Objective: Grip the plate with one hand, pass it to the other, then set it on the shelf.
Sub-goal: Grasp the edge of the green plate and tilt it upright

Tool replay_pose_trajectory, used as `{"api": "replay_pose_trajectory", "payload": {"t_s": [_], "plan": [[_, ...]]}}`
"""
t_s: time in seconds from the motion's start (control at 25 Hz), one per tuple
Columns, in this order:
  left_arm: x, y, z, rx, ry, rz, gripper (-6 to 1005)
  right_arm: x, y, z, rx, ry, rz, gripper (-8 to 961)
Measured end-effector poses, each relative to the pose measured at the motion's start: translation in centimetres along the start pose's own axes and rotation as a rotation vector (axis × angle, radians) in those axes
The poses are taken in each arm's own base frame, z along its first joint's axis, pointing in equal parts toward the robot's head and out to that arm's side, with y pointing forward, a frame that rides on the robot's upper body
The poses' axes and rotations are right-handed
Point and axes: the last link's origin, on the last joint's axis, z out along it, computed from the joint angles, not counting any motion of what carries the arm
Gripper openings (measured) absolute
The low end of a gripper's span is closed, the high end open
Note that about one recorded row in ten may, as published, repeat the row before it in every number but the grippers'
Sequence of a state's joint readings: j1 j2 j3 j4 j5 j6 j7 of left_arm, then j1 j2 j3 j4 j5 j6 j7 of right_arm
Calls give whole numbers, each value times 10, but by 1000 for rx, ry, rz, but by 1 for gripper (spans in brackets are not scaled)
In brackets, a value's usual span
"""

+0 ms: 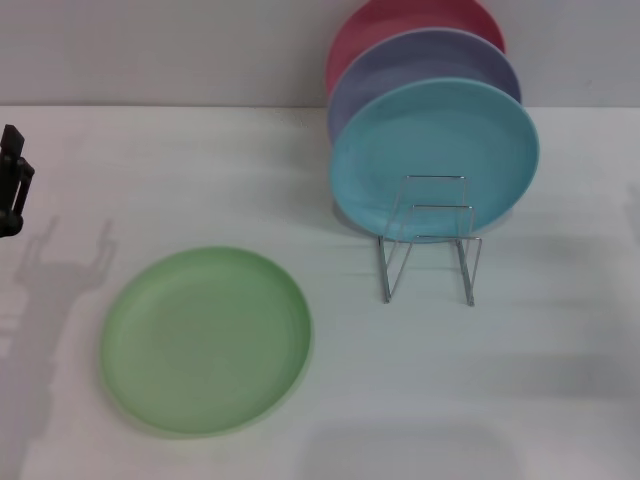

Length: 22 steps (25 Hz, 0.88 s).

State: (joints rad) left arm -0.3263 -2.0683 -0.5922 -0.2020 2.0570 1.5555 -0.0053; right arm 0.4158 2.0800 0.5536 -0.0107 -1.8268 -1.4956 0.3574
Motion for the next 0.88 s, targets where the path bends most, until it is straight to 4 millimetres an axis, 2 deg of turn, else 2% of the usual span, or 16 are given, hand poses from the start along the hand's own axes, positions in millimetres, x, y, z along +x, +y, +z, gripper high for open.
{"api": "replay_pose_trajectory", "payload": {"t_s": [0.24, 0.6, 0.88], "plan": [[-3, 8, 4, -3, -23, 76, 680, 0, 0, 1, -1, -2, -1, 698], [-6, 5, 6, 23, -44, 81, 679, -1, 0, 2, -3, -3, -1, 698], [-7, -2, 24, 209, -117, 206, 679, -1, 1, 3, -5, -2, 0, 698]]}}
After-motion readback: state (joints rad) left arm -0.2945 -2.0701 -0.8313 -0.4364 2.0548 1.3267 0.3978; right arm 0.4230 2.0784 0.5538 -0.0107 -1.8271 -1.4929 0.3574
